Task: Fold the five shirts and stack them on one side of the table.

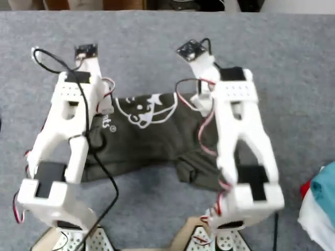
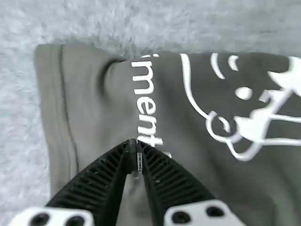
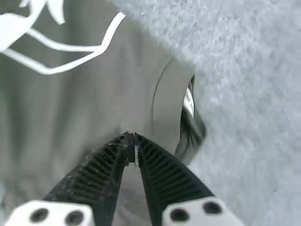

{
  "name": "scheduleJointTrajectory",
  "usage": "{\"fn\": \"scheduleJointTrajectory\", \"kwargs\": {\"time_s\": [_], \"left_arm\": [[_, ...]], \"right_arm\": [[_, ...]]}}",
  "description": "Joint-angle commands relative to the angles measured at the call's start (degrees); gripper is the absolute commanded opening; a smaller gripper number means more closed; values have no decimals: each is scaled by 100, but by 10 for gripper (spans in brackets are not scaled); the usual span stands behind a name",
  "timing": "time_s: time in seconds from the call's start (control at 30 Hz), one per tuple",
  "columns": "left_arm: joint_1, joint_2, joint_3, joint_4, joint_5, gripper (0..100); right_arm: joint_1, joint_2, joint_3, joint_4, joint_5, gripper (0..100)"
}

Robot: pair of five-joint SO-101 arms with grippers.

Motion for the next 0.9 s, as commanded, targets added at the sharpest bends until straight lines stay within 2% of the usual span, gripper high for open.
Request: {"fn": "scheduleJointTrajectory", "kwargs": {"time_s": [0.0, 0.2, 0.4, 0.57, 0.8, 0.87], "left_arm": [[-343, 541, -9, -369, 26, 20], [-738, 1437, -396, -378, 18, 20], [-721, 1710, -879, -97, 18, 20], [-703, 1719, -1565, 510, 18, 20], [-440, 1701, -3112, 2092, 18, 20], [-264, 1710, -3604, 2453, 18, 20]], "right_arm": [[365, 998, -804, -193, -26, 5], [1138, 2598, -2167, -149, 149, 5], [1481, 3600, -3899, 527, 193, 5], [1569, 4171, -5349, 1644, 211, 5], [1323, 4004, -7547, 3288, 659, 5], [1226, 3855, -7881, 3341, 677, 5]]}}
